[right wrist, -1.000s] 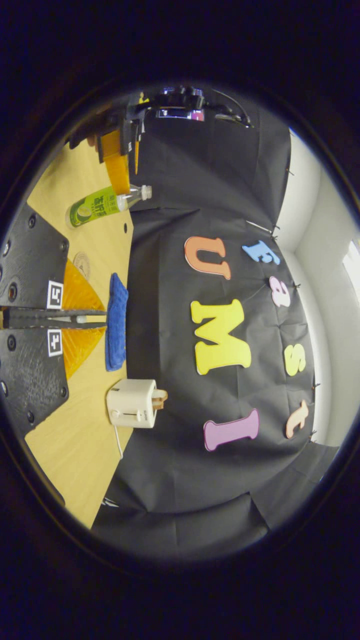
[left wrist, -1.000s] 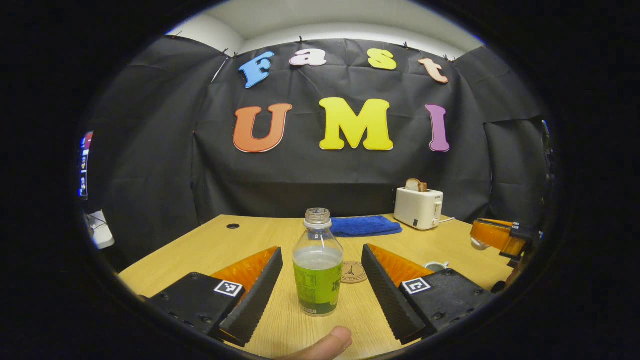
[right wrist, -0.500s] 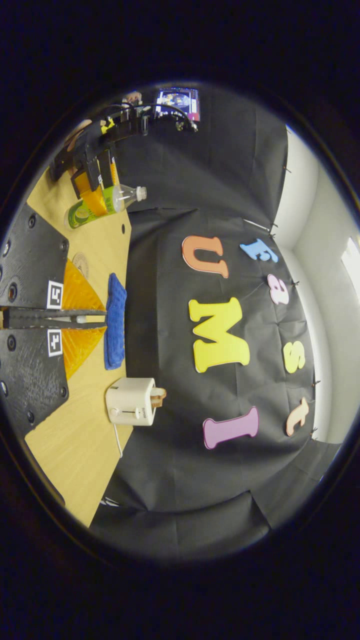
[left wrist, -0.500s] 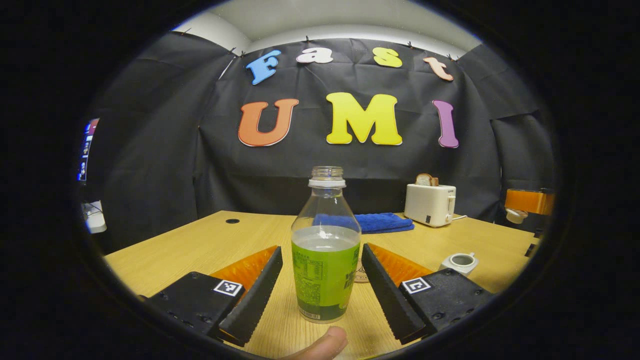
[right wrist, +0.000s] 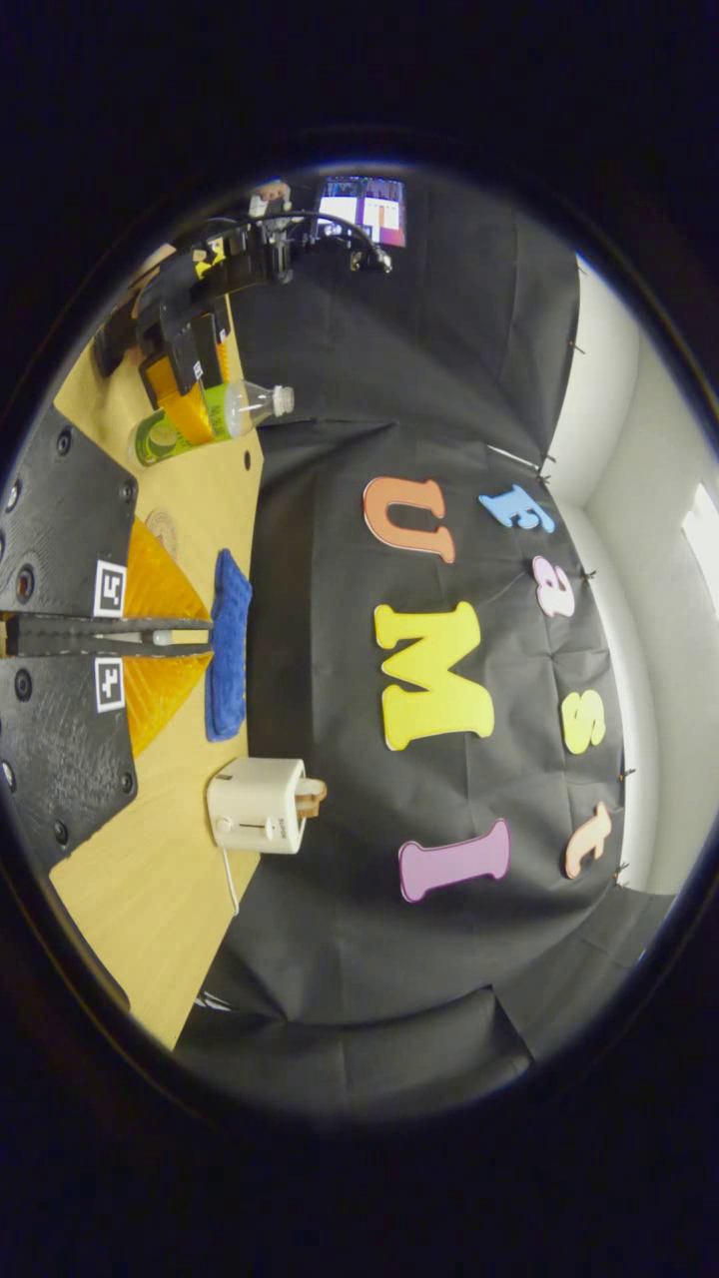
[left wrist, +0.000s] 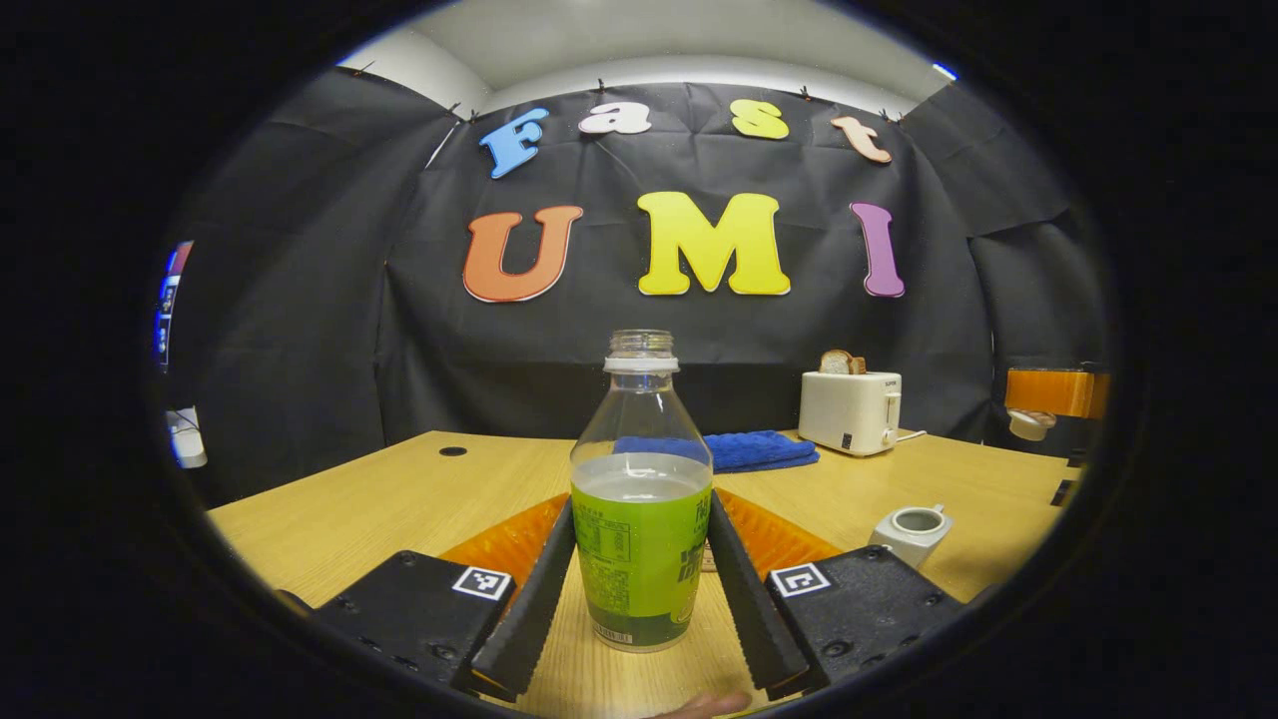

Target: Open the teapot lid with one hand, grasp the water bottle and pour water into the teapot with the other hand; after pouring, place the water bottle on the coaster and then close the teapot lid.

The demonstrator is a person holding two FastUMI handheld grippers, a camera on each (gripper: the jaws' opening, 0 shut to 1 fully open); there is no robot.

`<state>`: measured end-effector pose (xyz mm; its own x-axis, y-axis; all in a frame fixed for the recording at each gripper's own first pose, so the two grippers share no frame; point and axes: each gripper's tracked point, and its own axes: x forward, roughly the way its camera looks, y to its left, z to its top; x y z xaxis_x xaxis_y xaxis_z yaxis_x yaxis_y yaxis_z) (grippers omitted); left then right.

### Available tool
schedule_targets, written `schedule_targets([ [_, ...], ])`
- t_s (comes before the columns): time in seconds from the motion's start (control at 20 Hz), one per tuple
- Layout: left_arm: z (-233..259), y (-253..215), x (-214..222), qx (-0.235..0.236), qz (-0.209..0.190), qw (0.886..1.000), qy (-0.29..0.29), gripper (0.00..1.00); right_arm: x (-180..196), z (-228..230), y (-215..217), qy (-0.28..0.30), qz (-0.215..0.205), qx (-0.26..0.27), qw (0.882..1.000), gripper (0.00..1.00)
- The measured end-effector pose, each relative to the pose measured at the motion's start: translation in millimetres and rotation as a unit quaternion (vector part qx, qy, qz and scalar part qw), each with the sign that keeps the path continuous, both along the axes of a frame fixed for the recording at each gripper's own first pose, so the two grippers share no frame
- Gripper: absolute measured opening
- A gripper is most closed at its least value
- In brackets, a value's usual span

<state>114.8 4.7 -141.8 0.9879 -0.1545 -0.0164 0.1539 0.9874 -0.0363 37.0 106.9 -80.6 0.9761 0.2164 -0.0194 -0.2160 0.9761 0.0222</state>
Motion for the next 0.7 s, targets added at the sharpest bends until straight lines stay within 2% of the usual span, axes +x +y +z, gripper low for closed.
schedule_targets([
  [0.15,0.9,-2.9,-3.6,0.012,-0.004,1.000,0.009,0.78,-0.7,3.2,-3.9,-0.003,-0.004,0.001,1.000,0.00],
  [0.45,23.0,1.0,-19.3,0.094,0.019,0.995,0.011,0.78,1.4,1.7,-13.1,0.004,-0.016,-0.008,1.000,0.00],
  [0.7,34.7,-11.0,-31.8,0.173,0.023,0.985,0.006,0.78,7.2,-5.2,-26.3,0.019,-0.028,-0.020,0.999,0.00],
])
